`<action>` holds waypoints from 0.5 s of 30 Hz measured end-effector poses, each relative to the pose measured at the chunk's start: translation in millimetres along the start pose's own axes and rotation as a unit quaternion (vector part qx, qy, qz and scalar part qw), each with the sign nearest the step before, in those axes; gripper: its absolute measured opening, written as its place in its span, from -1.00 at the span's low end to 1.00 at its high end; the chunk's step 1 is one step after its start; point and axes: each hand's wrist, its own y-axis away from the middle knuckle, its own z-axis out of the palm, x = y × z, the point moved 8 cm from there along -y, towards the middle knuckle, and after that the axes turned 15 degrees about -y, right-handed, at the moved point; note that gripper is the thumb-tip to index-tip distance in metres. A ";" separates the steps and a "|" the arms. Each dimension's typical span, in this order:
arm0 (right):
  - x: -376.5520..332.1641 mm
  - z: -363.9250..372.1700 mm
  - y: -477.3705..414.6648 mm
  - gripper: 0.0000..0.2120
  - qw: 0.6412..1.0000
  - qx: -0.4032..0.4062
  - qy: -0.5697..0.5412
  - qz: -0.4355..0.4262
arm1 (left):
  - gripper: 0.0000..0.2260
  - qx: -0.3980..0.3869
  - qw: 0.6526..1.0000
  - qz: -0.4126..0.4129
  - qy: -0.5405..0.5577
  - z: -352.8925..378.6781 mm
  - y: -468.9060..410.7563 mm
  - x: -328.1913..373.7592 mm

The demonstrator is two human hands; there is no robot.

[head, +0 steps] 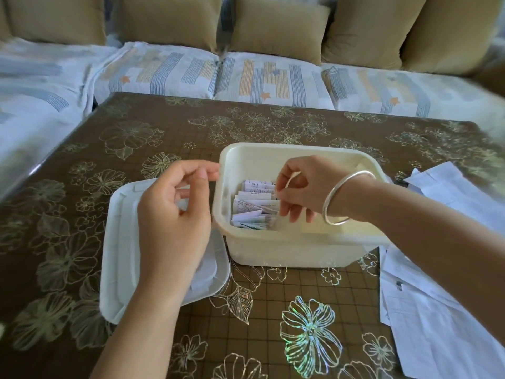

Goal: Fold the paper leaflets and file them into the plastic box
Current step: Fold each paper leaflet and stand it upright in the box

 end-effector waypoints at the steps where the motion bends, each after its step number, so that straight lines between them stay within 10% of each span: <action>1: -6.3 -6.4 12.2 -0.94 0.999 0.022 -0.022 -0.036 | -0.80 0.005 1.000 0.010 -0.006 -4.5 4.1 6.4; 8: 28.5 -68.2 122.4 -0.91 0.949 0.207 -0.163 -0.171 | -0.84 -0.021 0.997 0.077 0.018 7.9 69.8 56.2; 15: 175.9 -86.5 202.9 -0.95 0.928 0.347 0.138 0.013 | -0.86 -0.246 0.964 0.097 -0.040 98.1 170.1 71.6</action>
